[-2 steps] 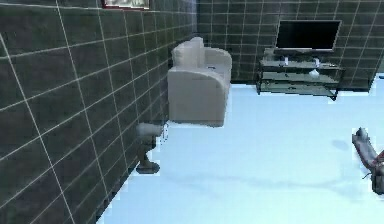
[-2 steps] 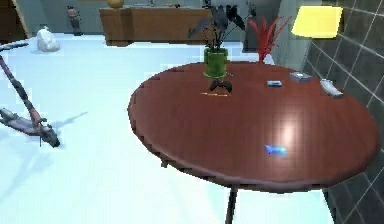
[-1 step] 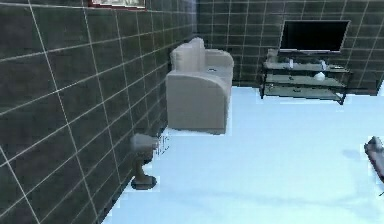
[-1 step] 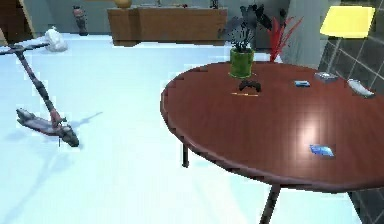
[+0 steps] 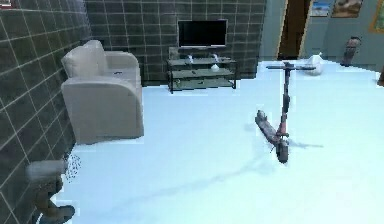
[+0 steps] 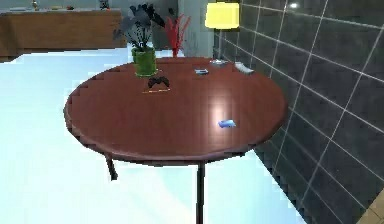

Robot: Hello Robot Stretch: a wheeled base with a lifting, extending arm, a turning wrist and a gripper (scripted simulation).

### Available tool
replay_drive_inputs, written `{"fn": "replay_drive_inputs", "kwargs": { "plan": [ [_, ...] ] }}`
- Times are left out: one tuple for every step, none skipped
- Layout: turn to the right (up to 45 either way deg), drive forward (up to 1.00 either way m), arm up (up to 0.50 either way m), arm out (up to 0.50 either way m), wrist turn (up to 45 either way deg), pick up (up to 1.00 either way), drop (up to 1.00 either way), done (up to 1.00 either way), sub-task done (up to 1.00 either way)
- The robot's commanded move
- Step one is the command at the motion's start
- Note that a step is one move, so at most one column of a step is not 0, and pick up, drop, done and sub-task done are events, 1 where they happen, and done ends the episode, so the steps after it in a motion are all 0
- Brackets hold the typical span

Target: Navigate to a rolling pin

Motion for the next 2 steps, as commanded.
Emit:
{"fn": "replay_drive_inputs", "kwargs": {
  "plan": [
    [0.0, 1.0, 0.0, 0.0, 0.0, 0.0, 0.0, 0.0, 0.0],
    [0.0, 0.95, 0.0, 0.0, 0.0, 0.0, 0.0, 0.0, 0.0]
  ]
}}
